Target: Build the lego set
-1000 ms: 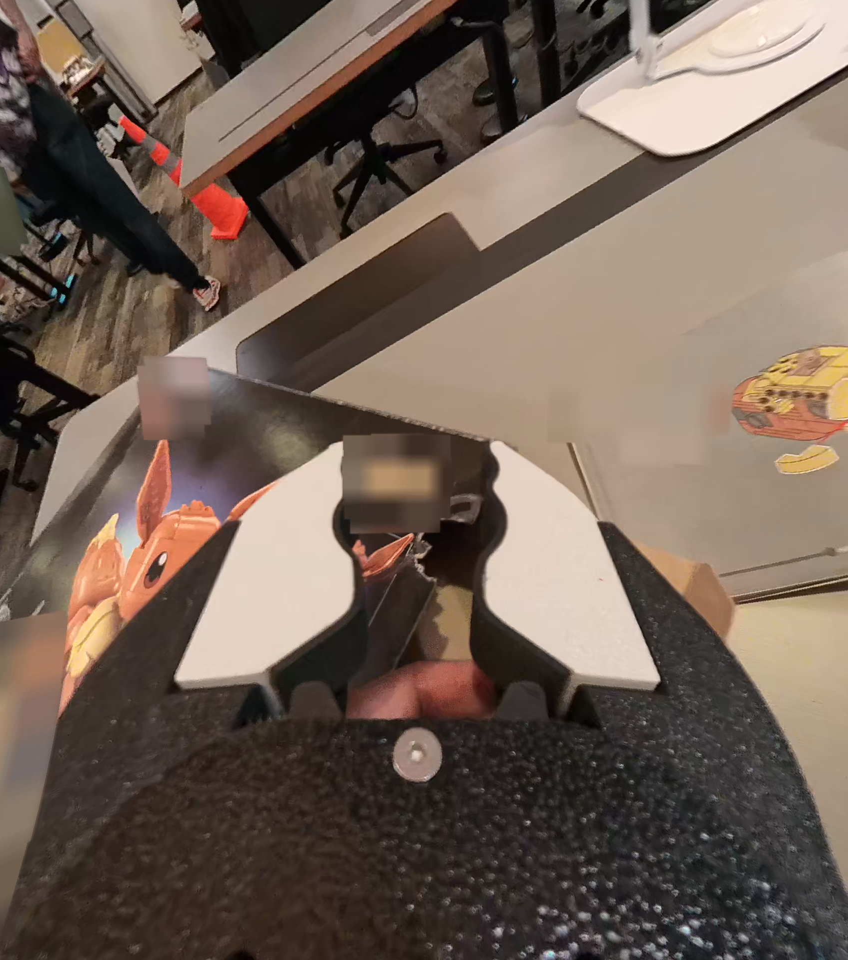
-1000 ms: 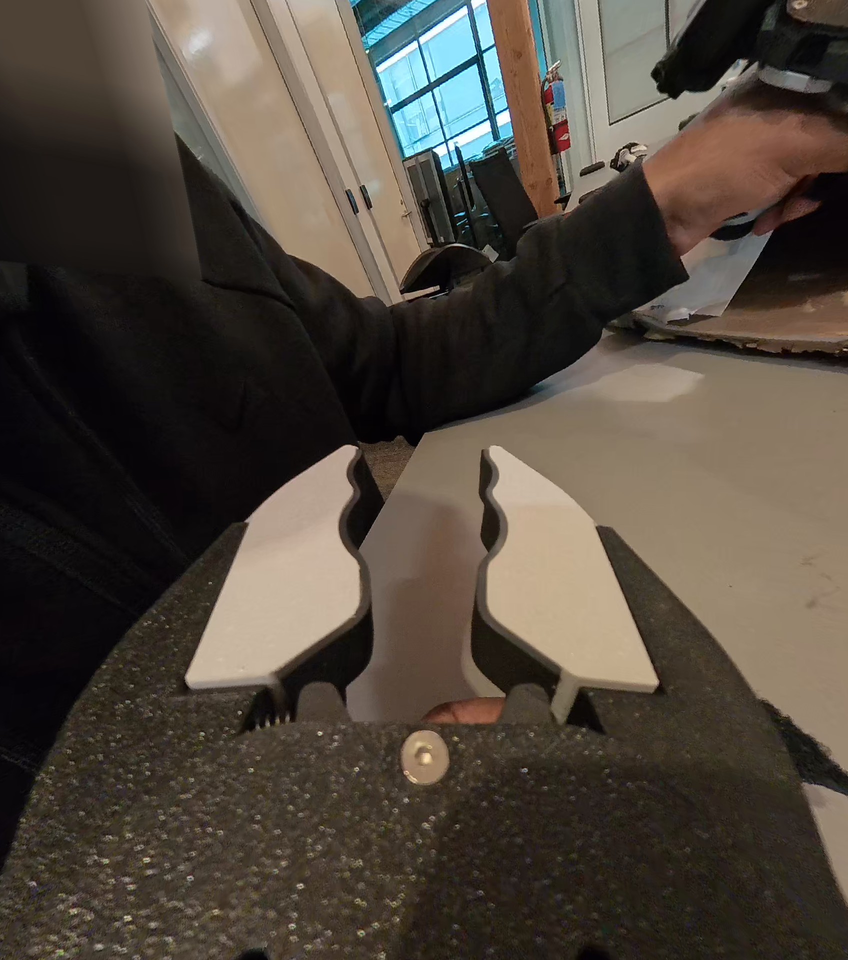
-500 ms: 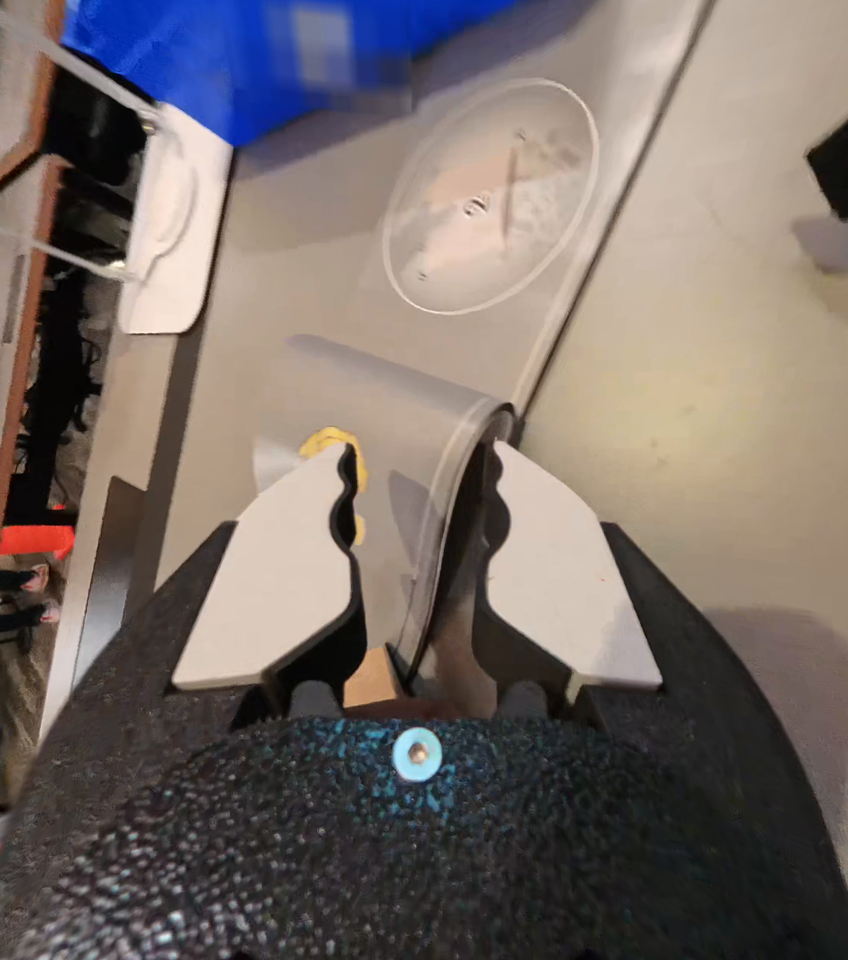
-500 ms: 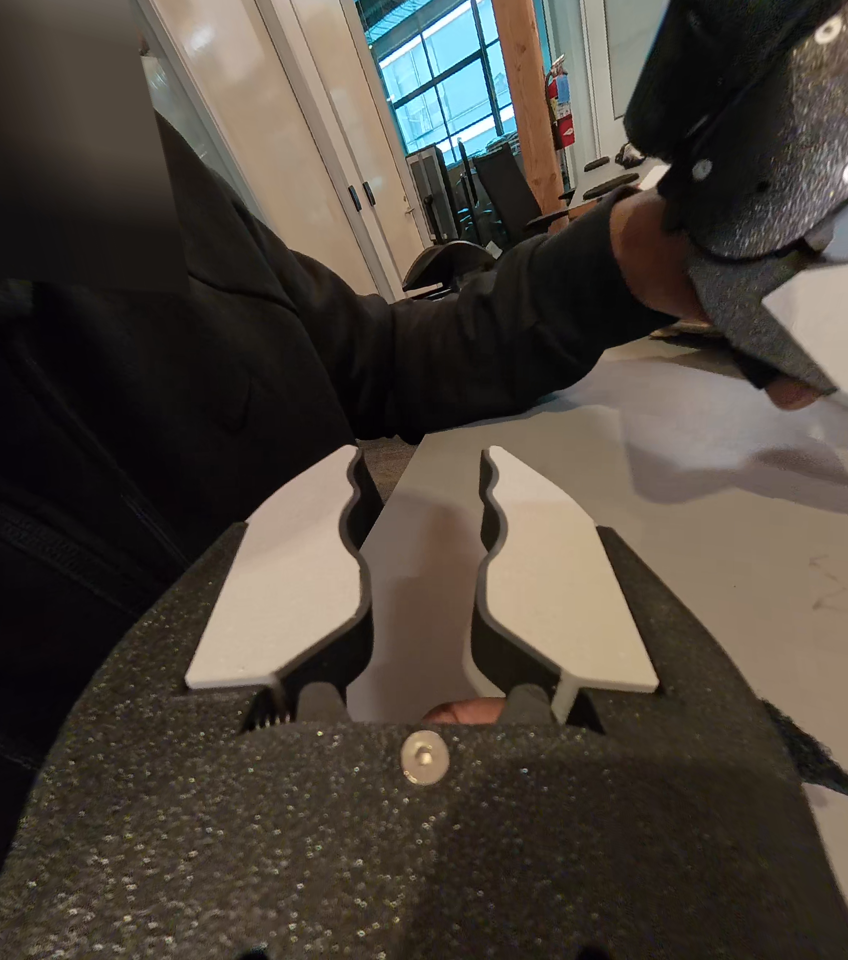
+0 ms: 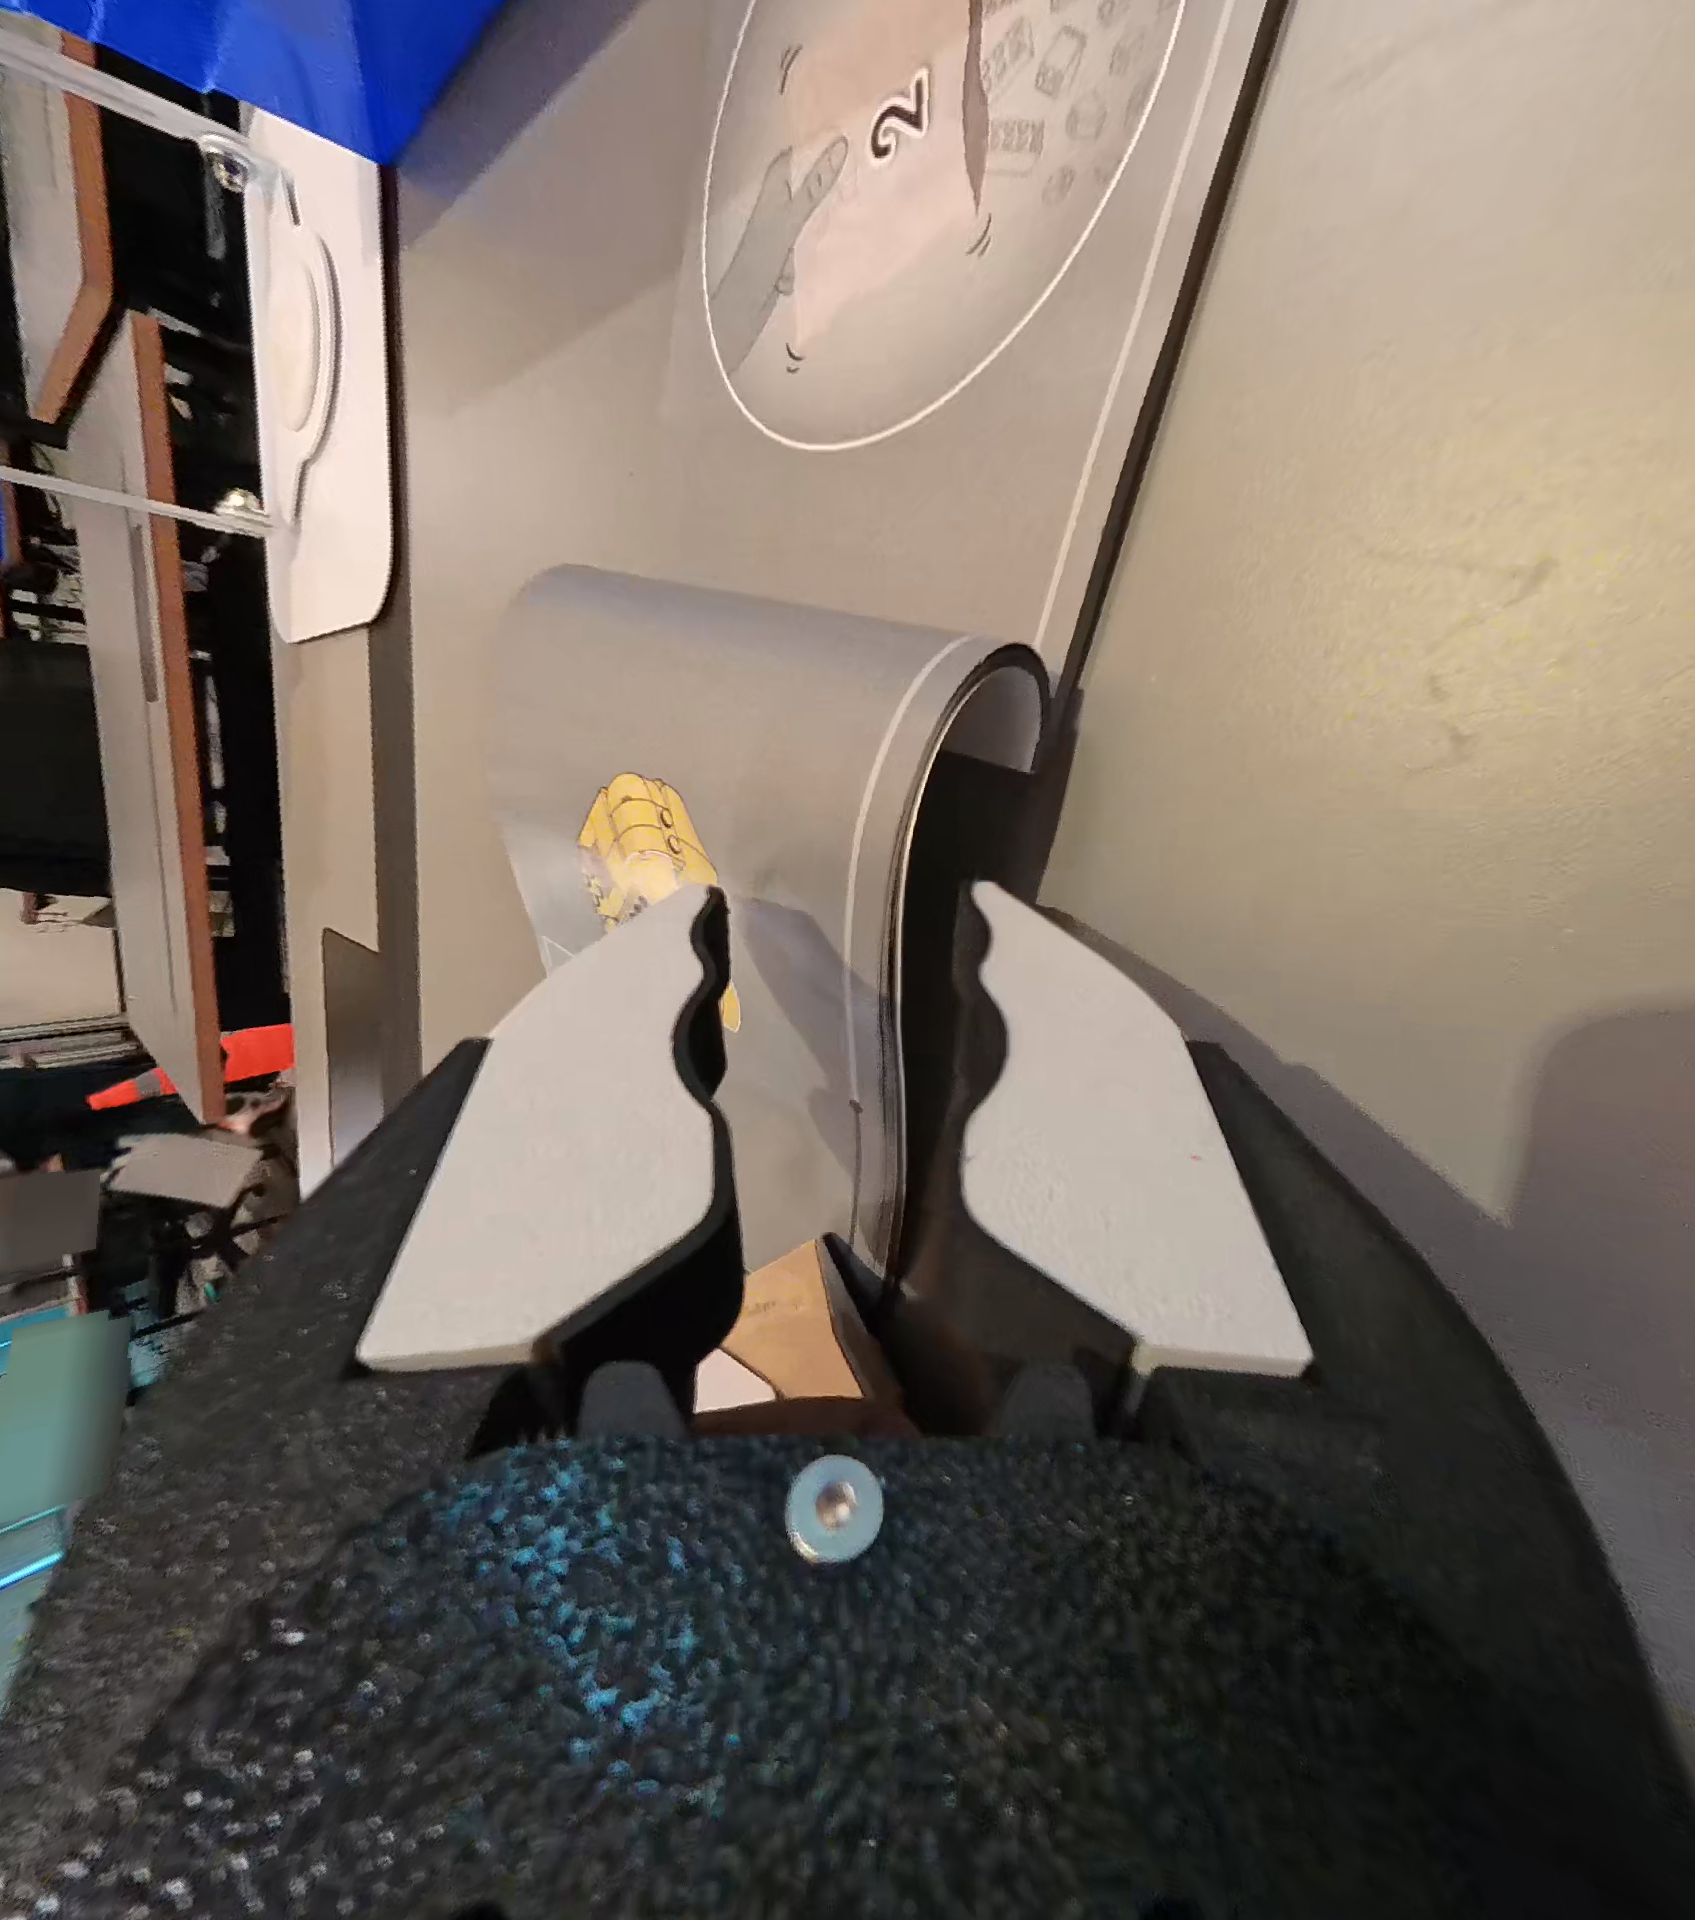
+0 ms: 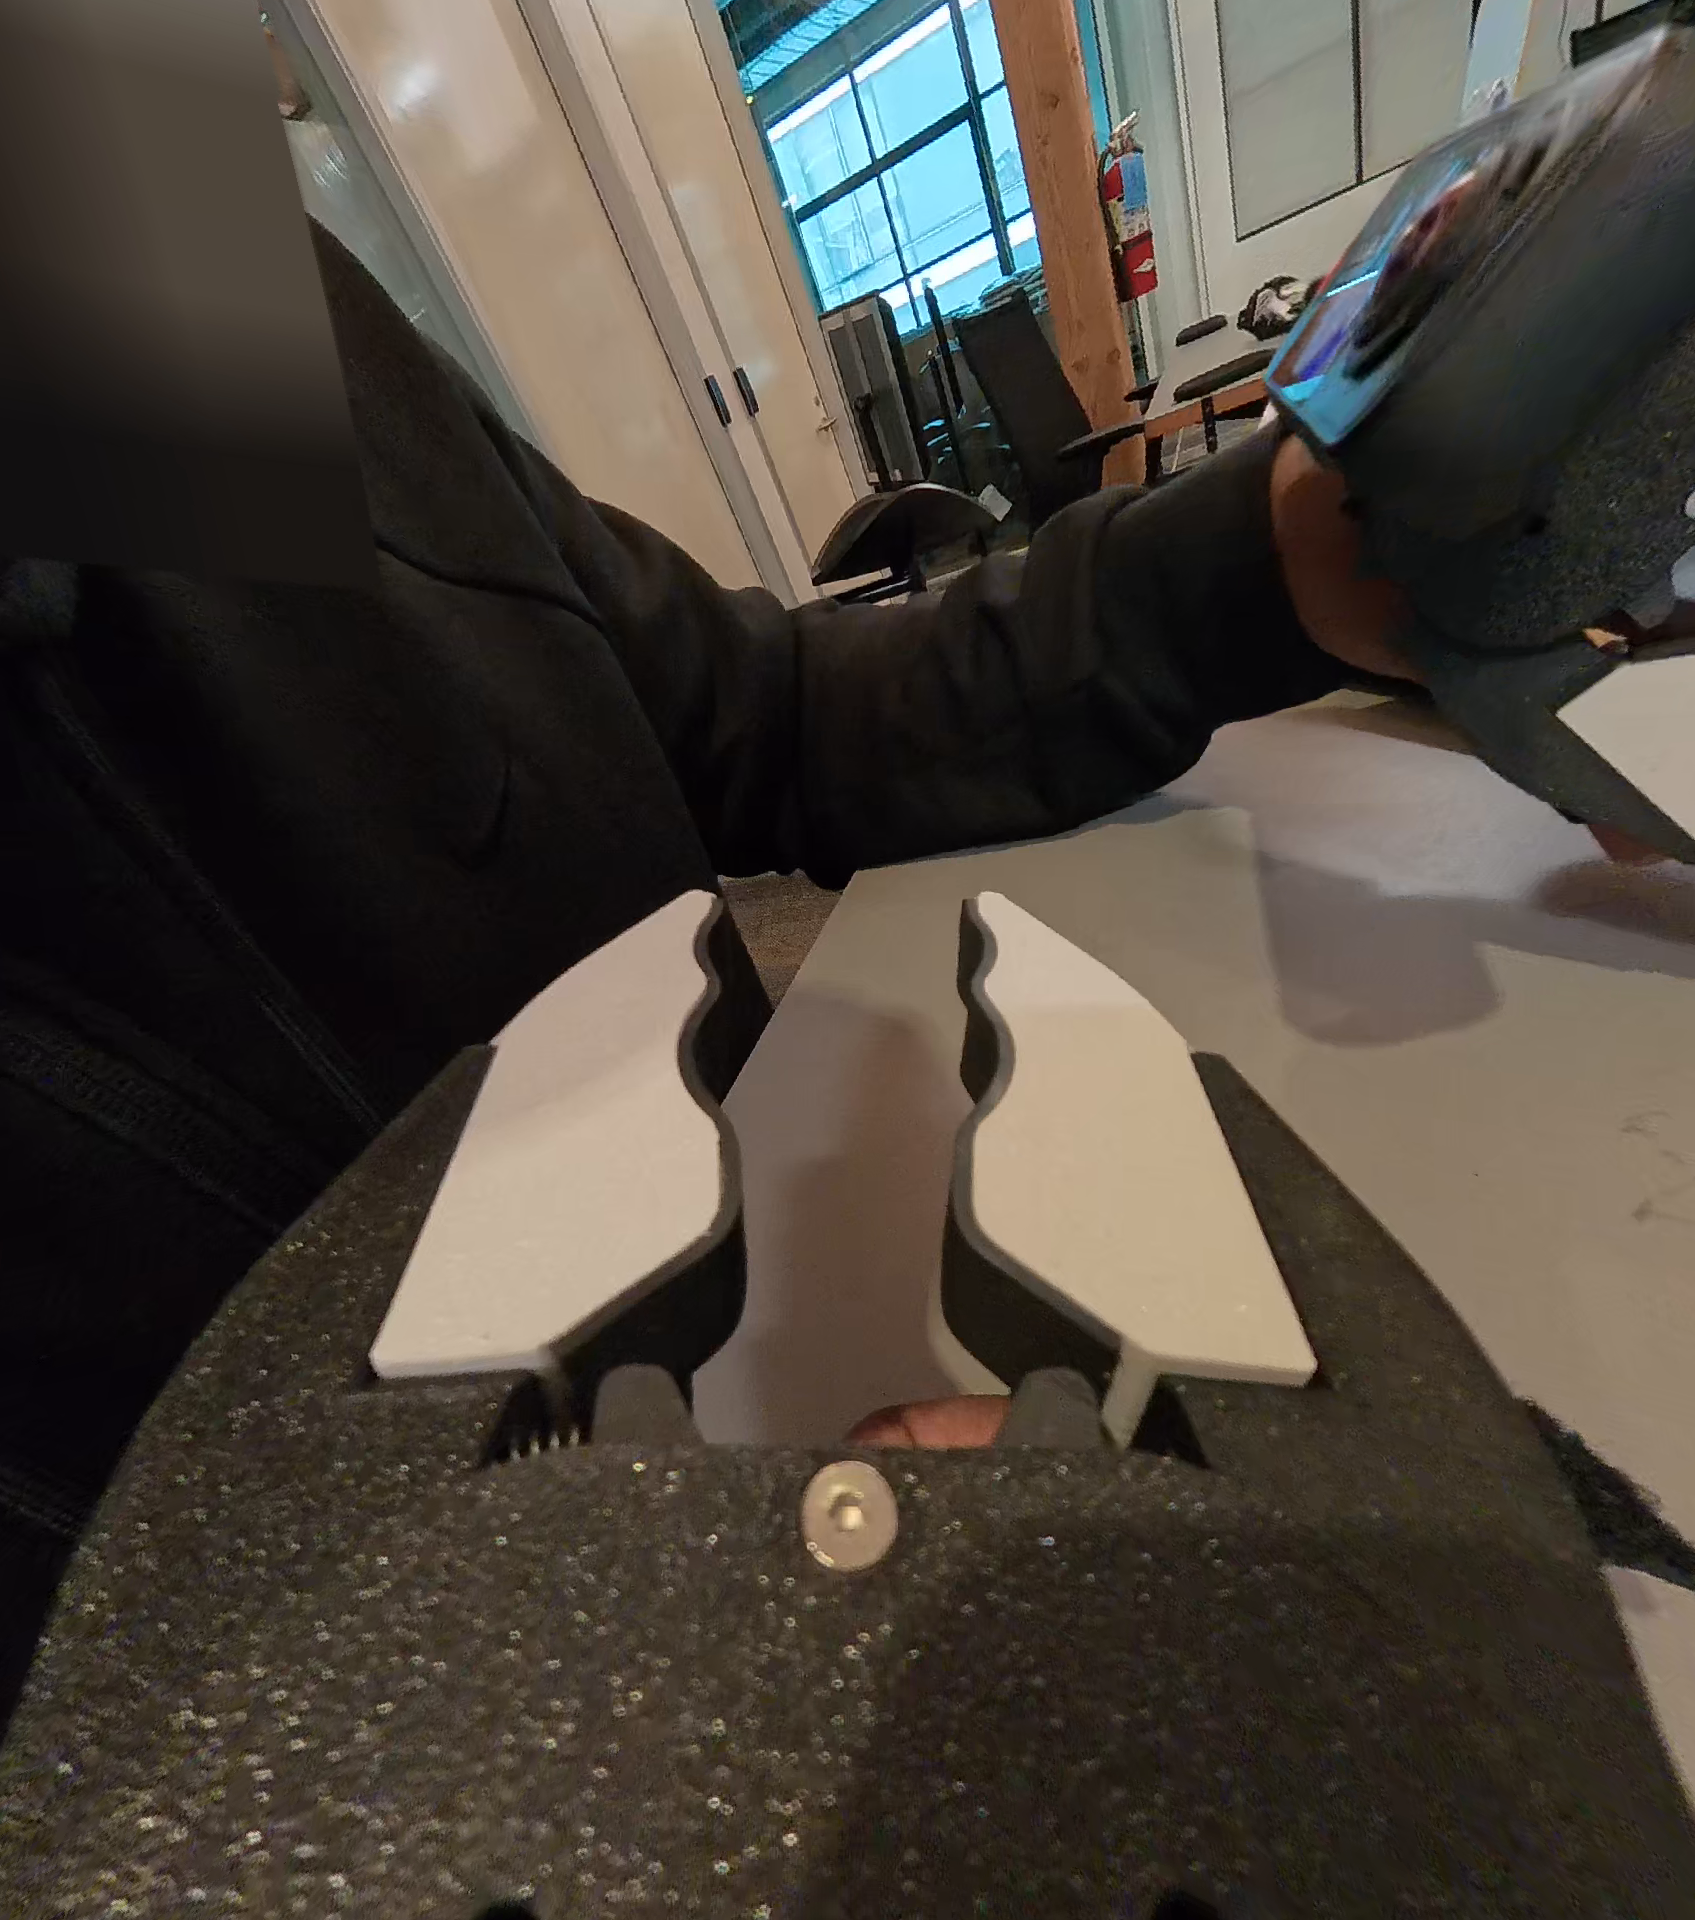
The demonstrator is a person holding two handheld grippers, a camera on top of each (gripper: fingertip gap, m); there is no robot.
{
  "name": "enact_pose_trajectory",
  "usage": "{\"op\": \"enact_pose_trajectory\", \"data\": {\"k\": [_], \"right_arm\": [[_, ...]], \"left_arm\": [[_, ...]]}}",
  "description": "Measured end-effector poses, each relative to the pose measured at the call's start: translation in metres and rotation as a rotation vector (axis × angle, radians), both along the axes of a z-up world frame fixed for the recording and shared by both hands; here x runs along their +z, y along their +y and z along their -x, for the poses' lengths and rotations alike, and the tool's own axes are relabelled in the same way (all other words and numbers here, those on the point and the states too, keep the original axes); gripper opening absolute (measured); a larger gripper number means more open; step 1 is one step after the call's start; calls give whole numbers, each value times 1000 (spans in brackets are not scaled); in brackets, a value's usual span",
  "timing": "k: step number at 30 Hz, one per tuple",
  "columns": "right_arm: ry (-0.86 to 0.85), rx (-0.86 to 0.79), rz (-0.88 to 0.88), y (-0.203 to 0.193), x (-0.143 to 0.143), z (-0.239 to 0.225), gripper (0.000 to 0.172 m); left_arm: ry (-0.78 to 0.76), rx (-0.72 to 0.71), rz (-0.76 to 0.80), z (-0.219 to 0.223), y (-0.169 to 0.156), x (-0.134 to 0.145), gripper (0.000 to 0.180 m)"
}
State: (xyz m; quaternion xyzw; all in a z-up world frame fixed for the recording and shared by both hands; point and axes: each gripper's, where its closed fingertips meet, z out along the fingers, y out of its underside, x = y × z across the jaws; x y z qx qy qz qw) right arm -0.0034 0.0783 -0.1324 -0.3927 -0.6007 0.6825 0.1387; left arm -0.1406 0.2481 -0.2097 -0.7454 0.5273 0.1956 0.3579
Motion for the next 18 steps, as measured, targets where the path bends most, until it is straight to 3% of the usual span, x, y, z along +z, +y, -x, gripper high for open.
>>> {"op": "enact_pose_trajectory", "data": {"k": [5,18], "right_arm": [[1,4,1,0,0,-1,42],[2,5,8,0,1,-1,42]], "left_arm": [[36,-28,-46,-1,1,5,33],[107,-71,-66,-3,-1,2,32]]}}
